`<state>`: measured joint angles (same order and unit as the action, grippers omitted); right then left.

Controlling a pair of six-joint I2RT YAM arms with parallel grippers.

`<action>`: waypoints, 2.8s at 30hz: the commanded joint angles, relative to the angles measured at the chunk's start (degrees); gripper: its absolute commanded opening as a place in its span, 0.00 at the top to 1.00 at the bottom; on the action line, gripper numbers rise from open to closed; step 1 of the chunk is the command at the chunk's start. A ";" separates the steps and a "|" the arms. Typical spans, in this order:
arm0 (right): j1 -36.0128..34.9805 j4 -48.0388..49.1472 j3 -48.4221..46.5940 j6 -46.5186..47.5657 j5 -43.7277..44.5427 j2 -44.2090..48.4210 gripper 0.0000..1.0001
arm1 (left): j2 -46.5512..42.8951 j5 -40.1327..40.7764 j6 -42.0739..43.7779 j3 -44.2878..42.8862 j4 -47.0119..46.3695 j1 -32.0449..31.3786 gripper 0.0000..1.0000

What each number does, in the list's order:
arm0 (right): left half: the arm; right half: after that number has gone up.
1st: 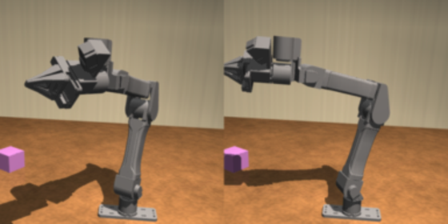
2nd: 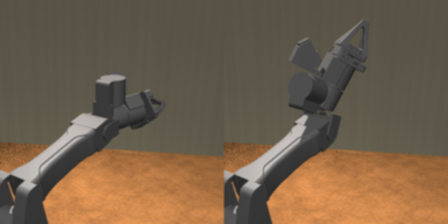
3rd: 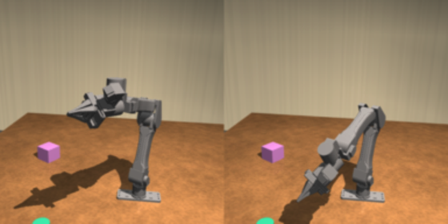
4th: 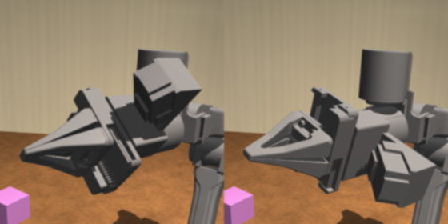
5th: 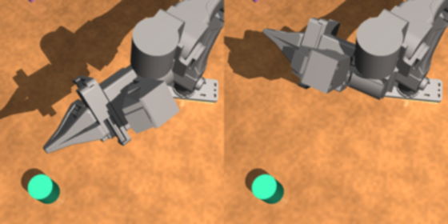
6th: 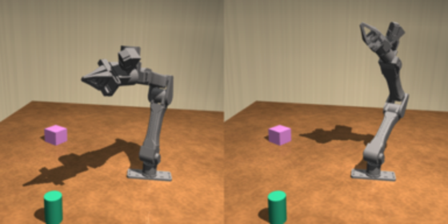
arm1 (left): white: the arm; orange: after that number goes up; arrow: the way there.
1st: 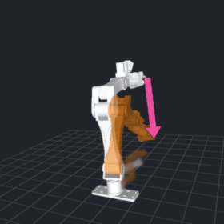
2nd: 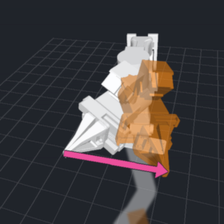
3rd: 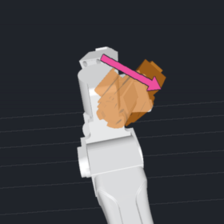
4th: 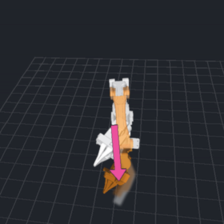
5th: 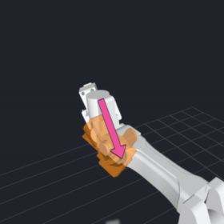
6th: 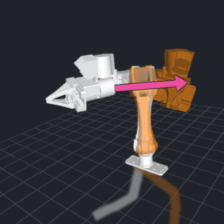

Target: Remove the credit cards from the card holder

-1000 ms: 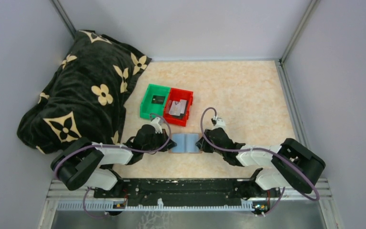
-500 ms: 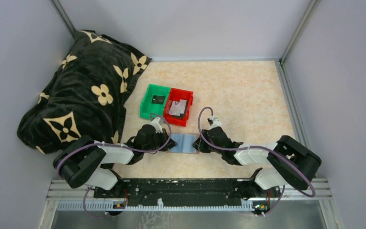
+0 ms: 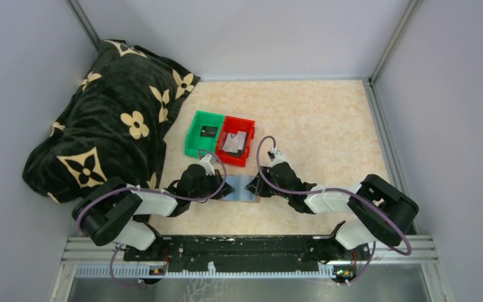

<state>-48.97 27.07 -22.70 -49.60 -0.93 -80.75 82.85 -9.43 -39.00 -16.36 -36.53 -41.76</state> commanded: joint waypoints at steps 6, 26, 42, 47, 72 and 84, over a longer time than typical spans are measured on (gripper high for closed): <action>-0.17 2.23 -3.53 1.00 -1.14 1.03 0.79 | 2.57 -1.42 -0.02 0.19 -0.77 -0.17 1.00; -0.19 -2.13 -7.10 4.12 -0.07 4.00 0.85 | 0.91 -1.38 0.31 -0.15 0.50 -0.17 1.00; 0.75 -6.91 -3.16 3.65 3.08 4.73 0.64 | -8.13 3.06 4.76 -0.81 13.19 -0.17 1.00; 0.81 -6.13 -1.30 3.21 3.74 4.64 0.64 | -8.97 2.90 4.29 -0.15 13.34 -0.17 1.00; 0.16 -1.06 -3.80 2.58 -1.60 -1.44 0.65 | -1.27 -0.61 2.33 0.72 6.30 -0.17 1.00; -1.12 -2.04 -7.84 3.25 -2.56 -1.83 0.66 | -0.76 -1.42 2.04 1.07 5.10 -0.17 1.00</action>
<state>-49.36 22.57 -27.92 -46.54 -2.04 -82.06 81.43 -10.44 -37.12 -16.29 -34.20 -41.76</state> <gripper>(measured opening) 0.343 0.005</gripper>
